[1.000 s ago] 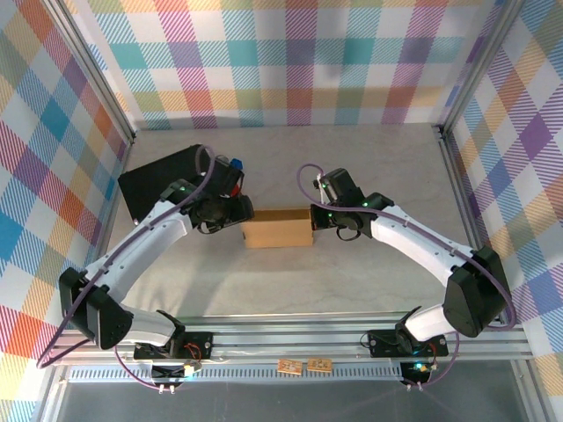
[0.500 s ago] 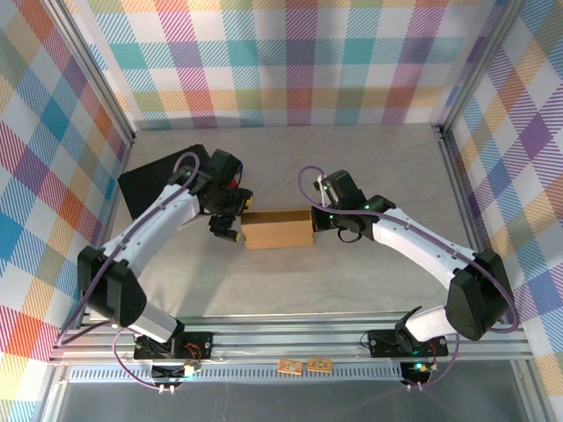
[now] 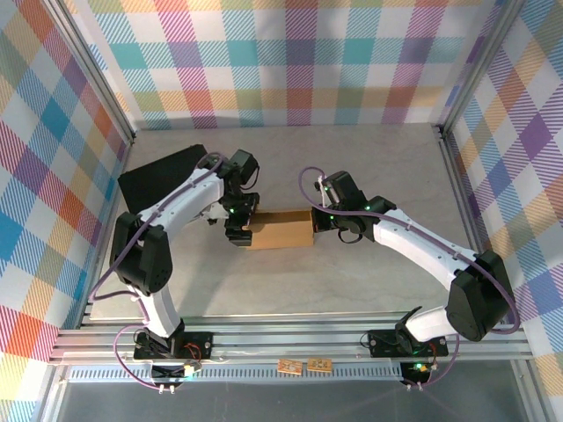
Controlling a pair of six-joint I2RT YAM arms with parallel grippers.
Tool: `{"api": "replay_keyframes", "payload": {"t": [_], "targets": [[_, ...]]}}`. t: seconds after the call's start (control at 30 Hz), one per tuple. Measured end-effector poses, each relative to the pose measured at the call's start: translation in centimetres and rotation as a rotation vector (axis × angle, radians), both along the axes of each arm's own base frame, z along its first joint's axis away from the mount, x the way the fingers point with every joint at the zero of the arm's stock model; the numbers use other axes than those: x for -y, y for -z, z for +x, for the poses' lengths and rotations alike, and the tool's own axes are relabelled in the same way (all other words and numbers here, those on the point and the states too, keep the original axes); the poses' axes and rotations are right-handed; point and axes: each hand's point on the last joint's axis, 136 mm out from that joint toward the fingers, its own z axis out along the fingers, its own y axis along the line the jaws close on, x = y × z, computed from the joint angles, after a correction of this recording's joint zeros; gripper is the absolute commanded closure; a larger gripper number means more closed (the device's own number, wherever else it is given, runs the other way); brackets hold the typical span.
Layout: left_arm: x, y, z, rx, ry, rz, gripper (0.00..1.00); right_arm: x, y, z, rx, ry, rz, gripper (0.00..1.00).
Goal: Fold the paper box
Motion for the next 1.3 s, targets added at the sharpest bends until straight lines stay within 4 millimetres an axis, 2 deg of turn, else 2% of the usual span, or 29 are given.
{"api": "replay_keyframes", "payload": {"t": [0.37,0.47,0.57,0.63,0.8,0.93,1.1,1.2,1.3], "targets": [[0.2,2.8,-0.2,-0.037,-0.021,-0.002,0.28,0.0,0.0,0.0,0.0,0.0,0.001,1.0],[0.3,2.9,-0.1,-0.026,-0.027,-0.01,0.3,0.0,0.0,-0.1,-0.001,0.0,0.0,1.0],[0.3,3.0,-0.1,-0.021,-0.033,-0.017,0.34,0.1,0.0,-0.2,-0.008,0.004,0.002,0.79],[0.3,3.1,-0.1,-0.02,-0.036,-0.018,0.37,0.3,0.2,-0.5,-0.033,0.015,-0.004,0.69],[0.2,3.1,-0.2,-0.021,-0.037,-0.015,0.4,0.8,0.0,-2.1,-0.106,0.031,0.008,0.54],[0.2,3.2,-0.3,-0.021,-0.036,-0.014,0.41,0.3,-2.0,-3.6,-0.152,0.031,0.092,0.45],[0.3,3.2,-0.2,-0.02,-0.036,-0.014,0.43,-0.3,-5.2,-3.7,-0.224,0.078,0.278,0.44],[0.2,3.2,-0.2,-0.02,-0.036,-0.014,0.43,0.4,-5.0,-2.9,-0.32,0.16,0.361,0.48],[0.2,3.3,-0.3,-0.021,-0.036,-0.013,0.43,1.1,-3.6,-2.1,-0.409,0.234,0.409,0.51]]}}
